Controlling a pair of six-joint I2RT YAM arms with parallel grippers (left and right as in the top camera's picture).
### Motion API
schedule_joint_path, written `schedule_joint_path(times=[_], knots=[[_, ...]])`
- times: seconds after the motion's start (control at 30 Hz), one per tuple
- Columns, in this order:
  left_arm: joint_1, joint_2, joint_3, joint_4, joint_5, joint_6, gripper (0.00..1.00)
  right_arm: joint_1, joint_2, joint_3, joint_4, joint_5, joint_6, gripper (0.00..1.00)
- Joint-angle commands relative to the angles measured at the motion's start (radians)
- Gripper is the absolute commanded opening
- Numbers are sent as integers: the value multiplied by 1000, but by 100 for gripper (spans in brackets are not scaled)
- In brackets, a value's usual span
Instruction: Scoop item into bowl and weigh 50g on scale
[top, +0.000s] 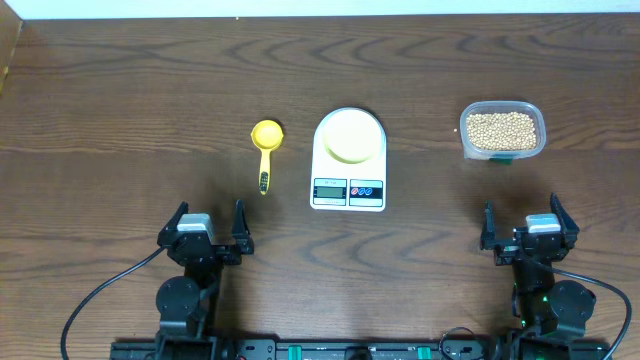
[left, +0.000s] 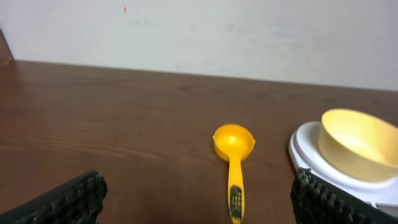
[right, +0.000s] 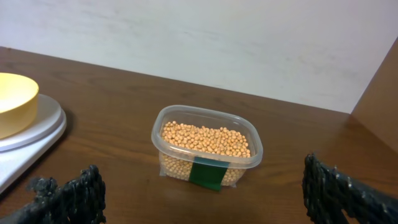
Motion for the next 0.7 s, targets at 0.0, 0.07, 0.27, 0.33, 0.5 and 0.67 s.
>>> schedule_joint_path(times=[0.0, 0.07, 0.27, 0.33, 0.5, 0.67], knots=[[5, -2, 20, -74, -9, 5, 97, 11, -8, -1, -5, 8, -6, 99], [5, 8, 45, -95, -7, 2, 97, 11, -8, -1, -5, 8, -6, 99], [5, 109, 165, -183, -6, 2, 97, 11, -8, -1, -5, 8, -6, 99], [5, 160, 202, -196, -6, 2, 97, 11, -8, -1, -5, 8, -6, 99], [5, 329, 312, -197, -7, 3, 97, 11, -8, -1, -5, 8, -6, 99], [5, 526, 433, -209, -6, 6, 97, 11, -8, -1, -5, 8, -6, 99]])
